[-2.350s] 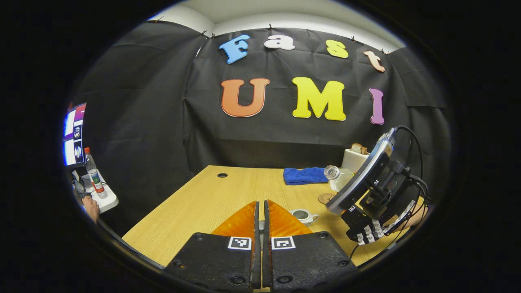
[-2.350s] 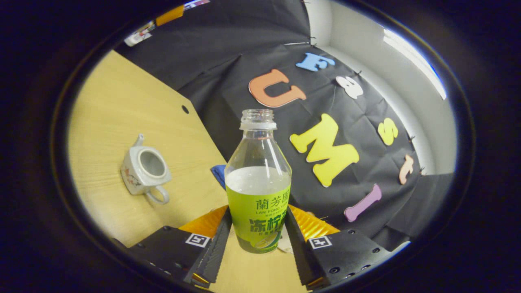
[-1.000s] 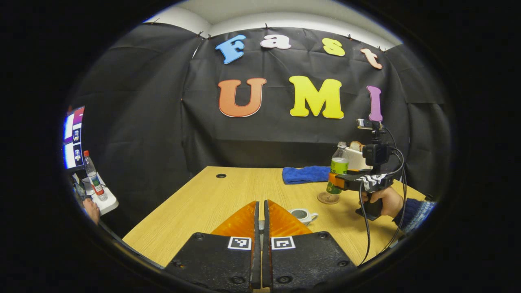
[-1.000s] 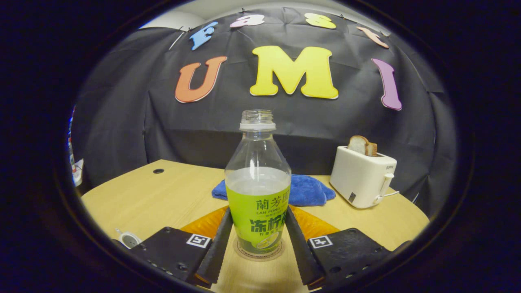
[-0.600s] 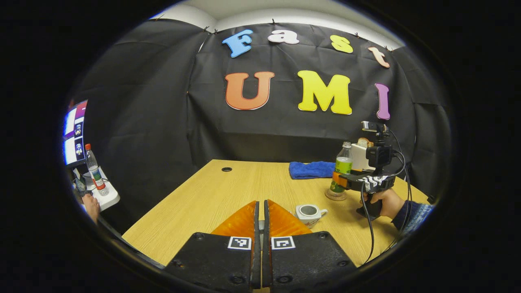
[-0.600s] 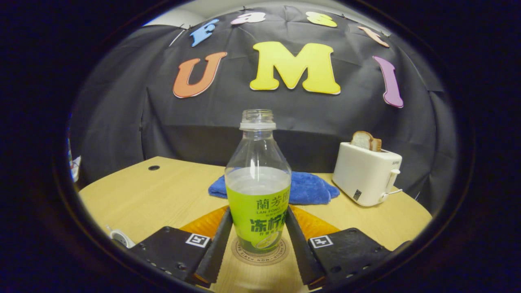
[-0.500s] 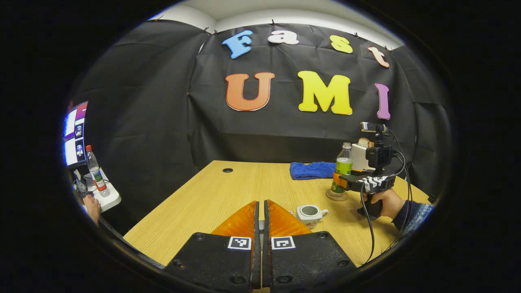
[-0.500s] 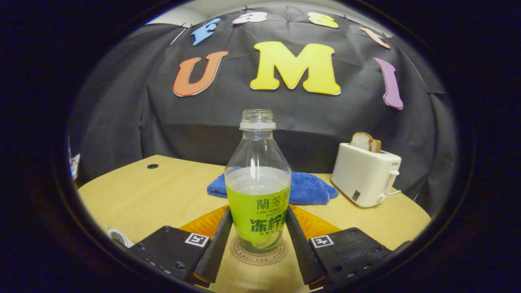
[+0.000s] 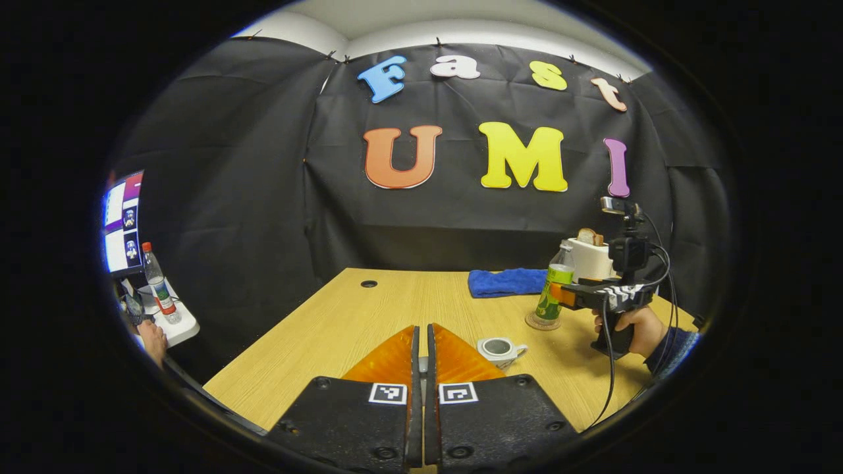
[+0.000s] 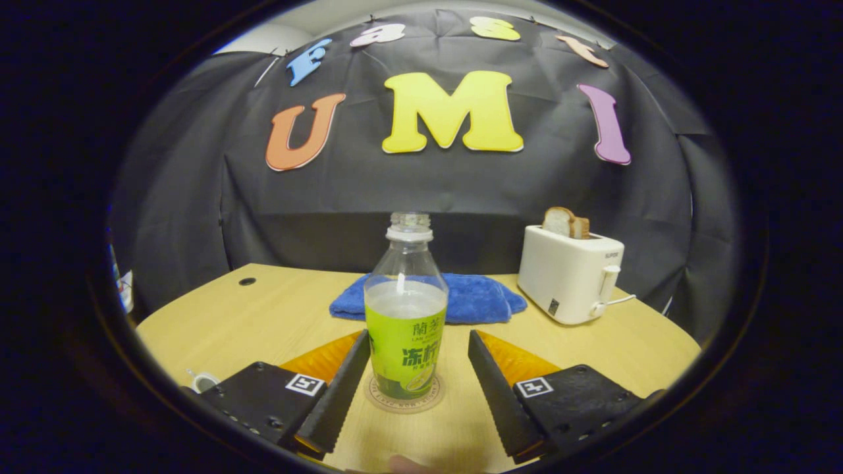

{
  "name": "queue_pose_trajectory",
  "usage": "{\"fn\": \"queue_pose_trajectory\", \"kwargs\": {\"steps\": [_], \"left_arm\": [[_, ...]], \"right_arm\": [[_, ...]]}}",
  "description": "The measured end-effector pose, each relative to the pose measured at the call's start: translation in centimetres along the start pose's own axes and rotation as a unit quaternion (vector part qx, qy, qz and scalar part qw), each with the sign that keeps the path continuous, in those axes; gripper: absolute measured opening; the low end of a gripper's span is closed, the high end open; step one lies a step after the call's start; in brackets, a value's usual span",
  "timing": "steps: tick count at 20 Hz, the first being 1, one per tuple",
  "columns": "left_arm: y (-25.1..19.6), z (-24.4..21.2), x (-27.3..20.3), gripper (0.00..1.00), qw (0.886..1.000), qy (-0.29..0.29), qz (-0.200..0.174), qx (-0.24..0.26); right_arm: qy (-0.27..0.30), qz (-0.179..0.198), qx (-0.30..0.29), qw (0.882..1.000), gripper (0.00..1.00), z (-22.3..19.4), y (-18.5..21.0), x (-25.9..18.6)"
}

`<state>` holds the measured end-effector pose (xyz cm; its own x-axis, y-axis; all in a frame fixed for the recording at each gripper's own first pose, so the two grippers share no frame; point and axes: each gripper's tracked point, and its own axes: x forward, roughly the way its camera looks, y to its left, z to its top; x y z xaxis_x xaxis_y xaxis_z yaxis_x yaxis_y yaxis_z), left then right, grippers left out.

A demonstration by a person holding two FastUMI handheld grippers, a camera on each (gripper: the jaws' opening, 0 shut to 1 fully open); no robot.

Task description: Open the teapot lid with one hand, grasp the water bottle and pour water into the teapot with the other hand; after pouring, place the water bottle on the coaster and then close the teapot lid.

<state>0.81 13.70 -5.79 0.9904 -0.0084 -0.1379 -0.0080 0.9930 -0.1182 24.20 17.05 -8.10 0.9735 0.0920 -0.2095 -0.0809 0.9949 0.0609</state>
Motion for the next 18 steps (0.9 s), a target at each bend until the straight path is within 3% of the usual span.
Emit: {"fn": "queue_pose_trajectory", "kwargs": {"steps": [5, 9, 12, 13, 14, 18], "left_arm": [[-0.3, 0.3, -0.1, 0.04, 1.000, -0.004, 0.004, 0.002], [-1.2, 0.4, 0.2, 0.04, 1.000, -0.009, 0.004, 0.007], [-2.1, 0.0, 0.4, 0.04, 1.000, -0.004, -0.009, 0.006], [-2.1, -0.1, 0.6, 0.04, 1.000, -0.003, -0.007, -0.001], [-2.4, -0.1, 0.6, 0.04, 1.000, -0.001, -0.007, -0.006], [-5.0, 0.4, 0.3, 0.04, 1.000, -0.011, -0.018, 0.004]], "right_arm": [[-0.027, 0.016, -0.026, 0.999, 0.89, 1.7, -2.2, -7.1], [-0.051, -0.004, -0.062, 0.997, 0.89, 2.4, -5.5, -13.2], [-0.055, -0.031, -0.057, 0.996, 0.90, 2.2, -8.6, -17.1], [-0.054, -0.037, -0.058, 0.996, 0.97, 2.1, -9.5, -18.3], [-0.057, -0.047, -0.055, 0.996, 0.93, 2.1, -10.5, -19.5], [-0.068, -0.058, -0.047, 0.995, 0.92, 1.8, -13.6, -22.7]]}}
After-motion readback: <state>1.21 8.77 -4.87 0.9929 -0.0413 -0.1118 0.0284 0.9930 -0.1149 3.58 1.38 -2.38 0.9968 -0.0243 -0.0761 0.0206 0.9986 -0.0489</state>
